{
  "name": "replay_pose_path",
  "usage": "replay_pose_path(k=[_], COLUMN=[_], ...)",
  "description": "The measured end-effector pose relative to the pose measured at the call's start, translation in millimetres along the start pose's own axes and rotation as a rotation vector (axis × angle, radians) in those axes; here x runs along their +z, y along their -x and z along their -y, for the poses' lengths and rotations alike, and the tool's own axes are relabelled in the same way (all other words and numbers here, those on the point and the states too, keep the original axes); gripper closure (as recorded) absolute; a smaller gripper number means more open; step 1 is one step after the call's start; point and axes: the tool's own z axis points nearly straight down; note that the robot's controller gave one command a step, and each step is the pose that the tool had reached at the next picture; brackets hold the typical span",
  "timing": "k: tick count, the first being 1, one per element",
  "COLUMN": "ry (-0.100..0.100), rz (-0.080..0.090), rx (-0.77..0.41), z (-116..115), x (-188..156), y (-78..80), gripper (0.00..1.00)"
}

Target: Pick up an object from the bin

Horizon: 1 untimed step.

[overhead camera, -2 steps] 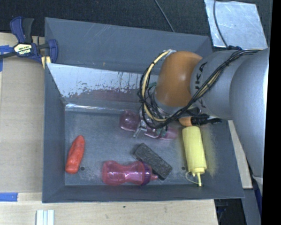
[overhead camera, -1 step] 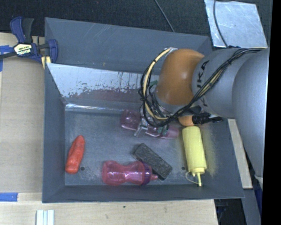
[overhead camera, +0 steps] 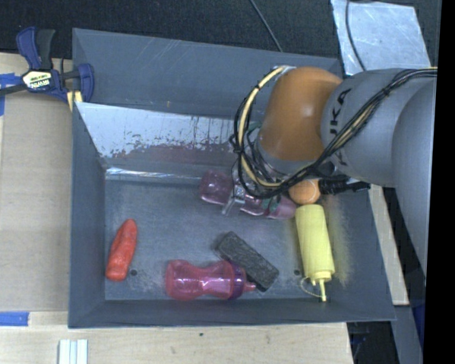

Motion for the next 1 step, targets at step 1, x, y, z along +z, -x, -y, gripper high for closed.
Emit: replay_pose_path(k=[1], ry=[0.001], rz=[0.003], rx=[0.000], z=[-0.2], x=[-20.9], y=[0.9], gripper=[1.00])
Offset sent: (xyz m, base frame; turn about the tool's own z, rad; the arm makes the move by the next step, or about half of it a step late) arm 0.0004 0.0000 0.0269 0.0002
